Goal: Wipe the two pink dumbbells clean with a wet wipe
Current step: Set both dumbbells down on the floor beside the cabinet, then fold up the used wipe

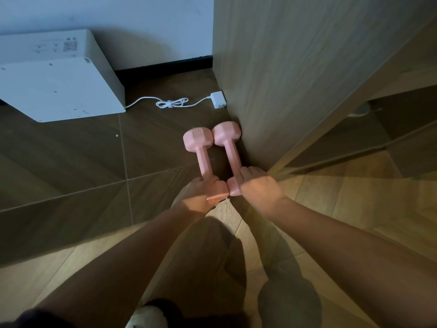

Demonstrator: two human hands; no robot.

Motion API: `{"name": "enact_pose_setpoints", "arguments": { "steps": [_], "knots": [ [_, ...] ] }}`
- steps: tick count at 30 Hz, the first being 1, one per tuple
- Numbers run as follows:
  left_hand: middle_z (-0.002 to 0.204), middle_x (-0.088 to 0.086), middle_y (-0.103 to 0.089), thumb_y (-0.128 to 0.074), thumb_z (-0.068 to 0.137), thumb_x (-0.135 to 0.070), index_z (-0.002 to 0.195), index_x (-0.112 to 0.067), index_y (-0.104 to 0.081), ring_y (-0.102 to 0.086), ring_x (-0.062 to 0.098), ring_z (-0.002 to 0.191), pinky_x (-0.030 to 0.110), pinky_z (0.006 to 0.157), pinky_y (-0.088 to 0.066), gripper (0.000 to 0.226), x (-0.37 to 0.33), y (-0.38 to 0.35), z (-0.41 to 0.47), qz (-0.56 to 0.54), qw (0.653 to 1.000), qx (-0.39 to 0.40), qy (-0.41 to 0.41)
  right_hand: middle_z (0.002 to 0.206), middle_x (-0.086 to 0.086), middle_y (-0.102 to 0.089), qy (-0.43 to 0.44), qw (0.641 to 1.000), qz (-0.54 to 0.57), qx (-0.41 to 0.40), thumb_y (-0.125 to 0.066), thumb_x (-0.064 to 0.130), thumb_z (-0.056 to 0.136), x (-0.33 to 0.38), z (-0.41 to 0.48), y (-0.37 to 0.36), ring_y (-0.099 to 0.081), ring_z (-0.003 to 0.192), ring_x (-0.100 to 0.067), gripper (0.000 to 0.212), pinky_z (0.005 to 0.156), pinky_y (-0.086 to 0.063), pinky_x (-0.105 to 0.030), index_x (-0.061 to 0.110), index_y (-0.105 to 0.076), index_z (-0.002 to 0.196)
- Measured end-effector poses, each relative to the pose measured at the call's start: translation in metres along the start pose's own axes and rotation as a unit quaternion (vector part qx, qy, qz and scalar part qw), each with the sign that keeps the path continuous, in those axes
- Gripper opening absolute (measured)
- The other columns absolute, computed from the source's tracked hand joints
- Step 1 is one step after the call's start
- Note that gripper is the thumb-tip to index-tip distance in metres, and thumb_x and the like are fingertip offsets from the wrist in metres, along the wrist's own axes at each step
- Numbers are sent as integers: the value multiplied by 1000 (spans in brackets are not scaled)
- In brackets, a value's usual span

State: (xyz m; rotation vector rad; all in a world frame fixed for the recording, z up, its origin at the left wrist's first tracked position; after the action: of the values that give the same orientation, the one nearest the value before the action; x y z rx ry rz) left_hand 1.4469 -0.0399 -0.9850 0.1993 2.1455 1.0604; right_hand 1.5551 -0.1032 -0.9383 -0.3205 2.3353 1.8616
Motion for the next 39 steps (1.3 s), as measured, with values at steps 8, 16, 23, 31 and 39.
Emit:
{"name": "enact_pose_setpoints", "arguments": {
  "steps": [8, 16, 23, 31, 39],
  "knots": [
    [122, 2, -63, -71, 87, -19, 124, -29, -55, -61, 22, 110, 25, 78, -39, 42, -6, 1, -2, 2, 1000, -10, -2, 112, -11, -63, 17, 998, -26, 59, -58, 4, 93, 1, 4, 7, -62, 99, -26, 30, 80, -54, -35, 6, -60, 122],
    [133, 7, -58, -69, 90, -19, 141, -24, -44, -59, 24, 117, 30, 91, -47, 57, -6, 3, -8, -4, 999, 27, 19, 139, -17, -49, 28, 996, 20, 81, -45, 1, 98, -10, -5, 6, -58, 120, -28, 43, 92, -54, -37, 1, -42, 141],
    [149, 12, -41, -69, 90, -17, 154, -22, -23, -46, 31, 132, 45, 107, -43, 79, -21, 15, -20, 30, 994, 70, 73, 130, -5, -62, -160, 927, 334, 57, -54, 2, 97, -39, -37, 5, -63, 113, -19, 47, 96, -51, -26, 16, -50, 141],
    [82, 15, -56, -56, 98, -31, 93, -8, -64, -49, 26, 75, 35, 74, -40, 24, -108, 84, -72, -319, 929, 151, 109, 113, 3, -62, -321, 649, 689, 12, -74, 12, 86, -70, -89, 65, -59, 106, -16, 29, 79, -59, -30, 24, -67, 111],
    [105, 21, -66, -58, 99, -20, 86, -8, -64, -66, 33, 98, 40, 88, -56, 18, -177, 182, -190, -333, 924, 24, 185, 110, 0, -65, -347, 505, 787, 72, -74, 22, 87, -54, -174, 203, -65, 101, -17, 15, 68, -58, -21, 25, -69, 101]
  ]
}}
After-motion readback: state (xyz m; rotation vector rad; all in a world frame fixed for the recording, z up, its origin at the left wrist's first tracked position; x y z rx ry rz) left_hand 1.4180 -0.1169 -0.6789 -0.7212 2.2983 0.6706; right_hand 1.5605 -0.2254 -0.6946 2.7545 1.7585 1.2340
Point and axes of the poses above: each hand's wrist, its own z-axis towards the middle knuckle, its own y-axis out of the back of the hand, x = y × z, the point moved 7 cm from there along z, towards the middle knuckle
